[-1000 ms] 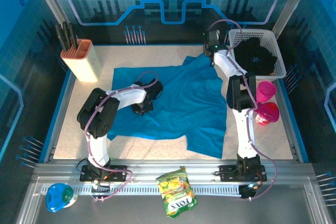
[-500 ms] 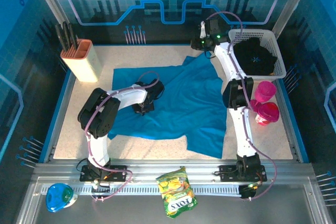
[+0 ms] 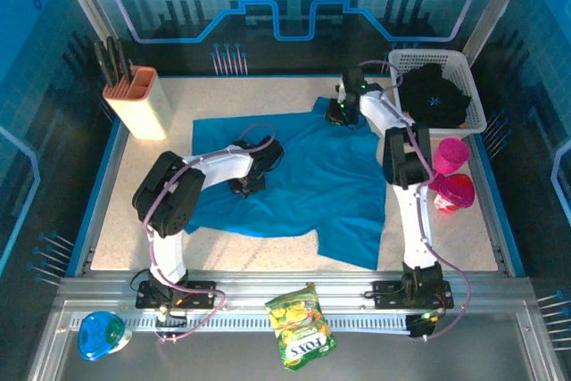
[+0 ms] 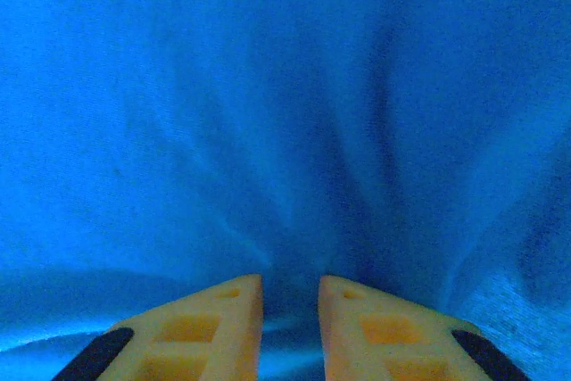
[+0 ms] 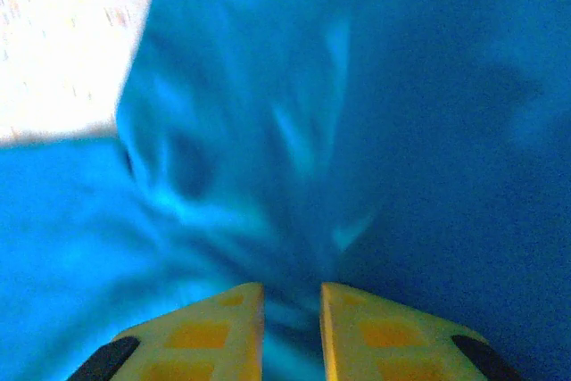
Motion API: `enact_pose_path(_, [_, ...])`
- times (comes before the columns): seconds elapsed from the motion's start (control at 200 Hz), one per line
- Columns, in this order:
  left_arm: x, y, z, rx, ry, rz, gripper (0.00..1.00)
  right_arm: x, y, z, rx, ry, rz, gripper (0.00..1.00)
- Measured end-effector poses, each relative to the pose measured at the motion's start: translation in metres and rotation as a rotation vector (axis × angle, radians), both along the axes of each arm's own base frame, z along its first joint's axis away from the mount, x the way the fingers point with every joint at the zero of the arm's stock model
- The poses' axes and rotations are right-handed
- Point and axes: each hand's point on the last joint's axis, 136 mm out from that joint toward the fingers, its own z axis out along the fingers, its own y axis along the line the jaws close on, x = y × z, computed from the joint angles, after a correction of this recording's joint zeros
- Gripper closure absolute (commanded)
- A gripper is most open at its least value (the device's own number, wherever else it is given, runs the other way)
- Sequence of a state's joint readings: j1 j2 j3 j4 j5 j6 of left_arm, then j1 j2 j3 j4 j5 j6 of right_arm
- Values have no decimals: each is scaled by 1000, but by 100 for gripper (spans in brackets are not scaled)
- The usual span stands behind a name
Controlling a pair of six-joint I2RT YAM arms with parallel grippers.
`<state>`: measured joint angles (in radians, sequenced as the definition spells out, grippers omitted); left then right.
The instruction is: Fold and stack the t-shirts
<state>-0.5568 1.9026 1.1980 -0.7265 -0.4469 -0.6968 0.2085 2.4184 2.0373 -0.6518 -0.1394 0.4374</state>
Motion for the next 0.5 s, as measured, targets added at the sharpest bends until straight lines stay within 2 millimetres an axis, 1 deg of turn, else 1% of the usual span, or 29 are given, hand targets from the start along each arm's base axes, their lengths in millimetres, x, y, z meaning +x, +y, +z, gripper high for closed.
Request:
enact_pose_path(0.05, [0, -1, 0, -3, 2, -5, 75, -12, -5, 4, -12, 5, -11, 75])
enact_pose_path(0.125, [-1, -1, 1, -7, 5, -12, 75, -24, -13, 6, -29, 7, -30, 75])
enact_pose_path(0.2, [-2, -2, 1, -13, 6, -17, 75, -37, -23, 0, -48, 27, -59, 76])
enact_pose_path(0.31, [-4, -2, -1, -17, 8, -18, 75, -57, -42, -18, -79, 78, -112, 76])
enact_pose_path(0.375, [-4, -2, -1, -20, 4, -19, 75, -61, -51, -14, -82, 69, -145, 77])
enact_pose_path(0.455, [-4, -2, -1, -24, 1, -19, 75, -77, -62, -17, -100, 98, -189, 77])
enact_pose_path(0.5, [-5, -2, -1, -25, -1, -19, 75, -82, -66, -17, -100, 102, -208, 78])
